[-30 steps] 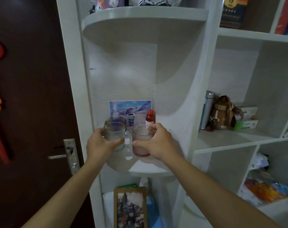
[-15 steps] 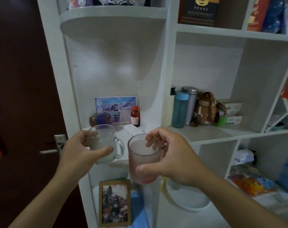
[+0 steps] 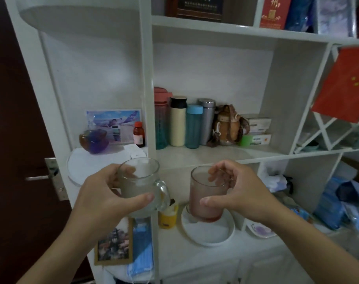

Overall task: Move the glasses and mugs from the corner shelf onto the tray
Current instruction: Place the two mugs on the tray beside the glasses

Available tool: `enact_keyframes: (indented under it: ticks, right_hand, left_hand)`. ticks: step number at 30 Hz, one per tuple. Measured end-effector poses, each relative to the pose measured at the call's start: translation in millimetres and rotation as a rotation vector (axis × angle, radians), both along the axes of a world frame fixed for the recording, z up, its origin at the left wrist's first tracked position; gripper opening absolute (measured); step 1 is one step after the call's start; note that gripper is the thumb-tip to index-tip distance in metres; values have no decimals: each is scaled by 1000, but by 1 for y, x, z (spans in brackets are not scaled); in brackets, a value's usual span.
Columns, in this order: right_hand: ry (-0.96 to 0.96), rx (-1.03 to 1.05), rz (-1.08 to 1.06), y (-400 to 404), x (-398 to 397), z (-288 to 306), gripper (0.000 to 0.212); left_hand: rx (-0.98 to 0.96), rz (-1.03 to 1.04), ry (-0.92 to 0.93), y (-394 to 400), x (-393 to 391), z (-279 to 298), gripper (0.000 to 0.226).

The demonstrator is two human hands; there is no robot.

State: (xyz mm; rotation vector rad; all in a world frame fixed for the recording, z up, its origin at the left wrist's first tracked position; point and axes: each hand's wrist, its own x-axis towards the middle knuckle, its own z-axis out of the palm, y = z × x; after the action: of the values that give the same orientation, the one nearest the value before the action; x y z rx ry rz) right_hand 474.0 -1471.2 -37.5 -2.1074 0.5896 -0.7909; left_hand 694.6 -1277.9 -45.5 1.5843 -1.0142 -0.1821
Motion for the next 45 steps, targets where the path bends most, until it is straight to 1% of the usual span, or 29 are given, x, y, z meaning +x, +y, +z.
enact_keyframes:
  ticks: [9,18,22,25,28,32,35,38,40,43,45]
  right_hand:
    - [36,16,-173,-47,-29,-39,69]
    - [132,49,-280,-83,-25,-73,69]
    - [156,70,-328,-101,-21,-94,66]
    - [181,108,-336,-116,-20,-109,64]
    - [235,87,-339,-136,-19,-122,61]
    - [267,106,-323,-166,-16,-143,60]
    - [326,111,-273,-188,-14,-164,60]
    - [361,148,-201,-211,-8,-191,53]
    - [484,122,-216,-224,-3,-206,51]
    - [531,132,-218,-239,1,-227,57]
    - [556,144,-200,-246,6,-239,68]
  left_hand:
    - [73,-118,20,-48,-47,-36,69]
    - [118,-141,-14,-98,-51,-93,69]
    - [214,-158,14,-122,-49,-112,68]
    - [255,-136,64,-140,-51,-126,69]
    - [297,-102,110,-161,-54,-145,67]
    - [380,-63,159,-194,-57,-174,79]
    - [441,-22,235,-223,-59,-194,84]
    - [528,42,267,-251,-59,-211,76]
    - [568,69,297,-266,-59,-224,71]
    - [568,91,329,-284,-60,-249,71]
    - [570,101,316,-294,-59,-266,67]
